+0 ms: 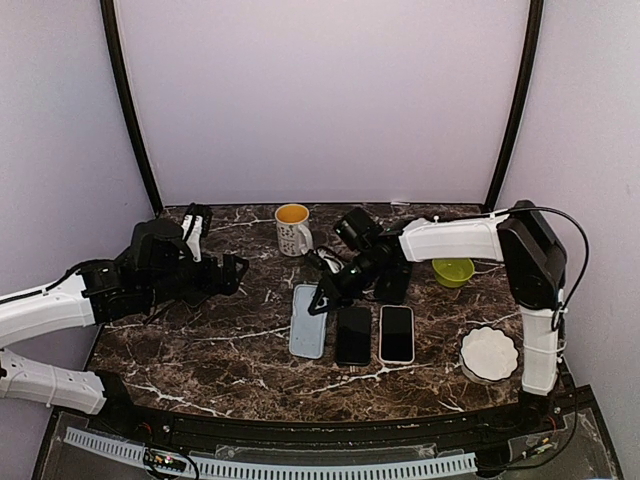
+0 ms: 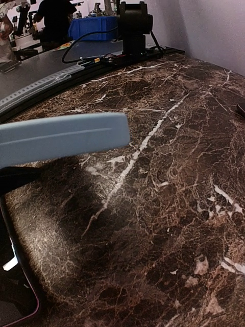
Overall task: Put the phone into the phone case
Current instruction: Place the phone case at the center of the board.
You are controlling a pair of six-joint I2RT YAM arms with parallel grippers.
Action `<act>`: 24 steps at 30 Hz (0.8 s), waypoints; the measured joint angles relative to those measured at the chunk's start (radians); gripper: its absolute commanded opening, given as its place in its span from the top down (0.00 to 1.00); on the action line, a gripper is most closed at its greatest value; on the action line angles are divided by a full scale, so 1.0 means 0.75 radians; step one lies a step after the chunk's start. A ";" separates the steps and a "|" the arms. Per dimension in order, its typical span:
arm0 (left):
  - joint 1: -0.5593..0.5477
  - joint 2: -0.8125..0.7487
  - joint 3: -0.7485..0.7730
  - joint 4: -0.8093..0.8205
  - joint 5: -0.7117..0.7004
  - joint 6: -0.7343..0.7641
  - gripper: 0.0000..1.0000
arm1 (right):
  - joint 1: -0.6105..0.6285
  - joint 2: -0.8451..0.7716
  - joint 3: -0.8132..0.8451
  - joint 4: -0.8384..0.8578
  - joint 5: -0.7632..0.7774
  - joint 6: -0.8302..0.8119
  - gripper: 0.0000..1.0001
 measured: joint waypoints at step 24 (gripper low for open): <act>0.009 0.056 -0.013 -0.016 0.011 0.005 0.01 | 0.024 0.142 0.111 -0.185 0.449 0.028 0.35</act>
